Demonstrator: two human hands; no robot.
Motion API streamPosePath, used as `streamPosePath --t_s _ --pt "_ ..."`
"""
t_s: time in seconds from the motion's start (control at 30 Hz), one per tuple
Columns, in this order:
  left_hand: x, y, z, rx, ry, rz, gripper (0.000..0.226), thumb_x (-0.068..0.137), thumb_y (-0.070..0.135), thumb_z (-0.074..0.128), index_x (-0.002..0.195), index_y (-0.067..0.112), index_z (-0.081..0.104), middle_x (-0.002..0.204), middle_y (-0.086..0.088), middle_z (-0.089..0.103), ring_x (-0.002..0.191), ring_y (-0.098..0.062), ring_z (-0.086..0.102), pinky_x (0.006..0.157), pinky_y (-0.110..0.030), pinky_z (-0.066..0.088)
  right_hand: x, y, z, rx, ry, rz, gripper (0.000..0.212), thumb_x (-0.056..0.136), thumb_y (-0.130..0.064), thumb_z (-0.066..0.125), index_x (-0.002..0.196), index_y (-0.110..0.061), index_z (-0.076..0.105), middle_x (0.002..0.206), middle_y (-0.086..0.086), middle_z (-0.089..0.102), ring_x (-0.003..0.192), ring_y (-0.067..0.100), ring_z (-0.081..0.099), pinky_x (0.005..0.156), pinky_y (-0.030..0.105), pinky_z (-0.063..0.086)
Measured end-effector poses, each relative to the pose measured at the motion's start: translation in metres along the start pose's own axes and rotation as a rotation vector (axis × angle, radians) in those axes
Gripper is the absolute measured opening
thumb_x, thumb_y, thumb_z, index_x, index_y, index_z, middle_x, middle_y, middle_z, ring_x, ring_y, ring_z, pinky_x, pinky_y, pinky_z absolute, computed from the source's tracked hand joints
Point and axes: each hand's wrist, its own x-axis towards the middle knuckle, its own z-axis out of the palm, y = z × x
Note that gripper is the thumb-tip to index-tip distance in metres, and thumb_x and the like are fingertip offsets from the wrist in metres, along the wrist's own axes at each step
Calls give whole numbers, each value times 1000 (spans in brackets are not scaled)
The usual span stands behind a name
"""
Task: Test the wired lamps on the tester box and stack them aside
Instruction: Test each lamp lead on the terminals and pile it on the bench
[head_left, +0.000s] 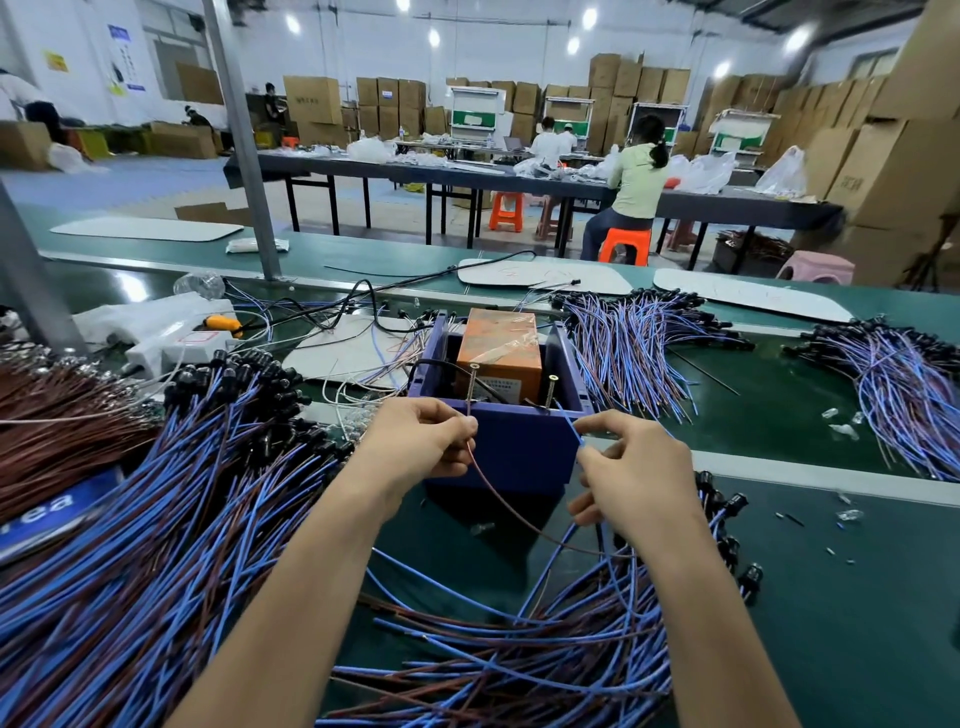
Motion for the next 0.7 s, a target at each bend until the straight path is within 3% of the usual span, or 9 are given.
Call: streamPosePath --t_s 0.7 --pt "-1 -1 2 12 11 15 18 89 3 63 71 2 64 60 -6 60 42 -6 53 48 -15 51 0 3 2 -35 -35 9 35 90 2 47 115 -16 65 61 4 61 41 16 64 45 23 55"
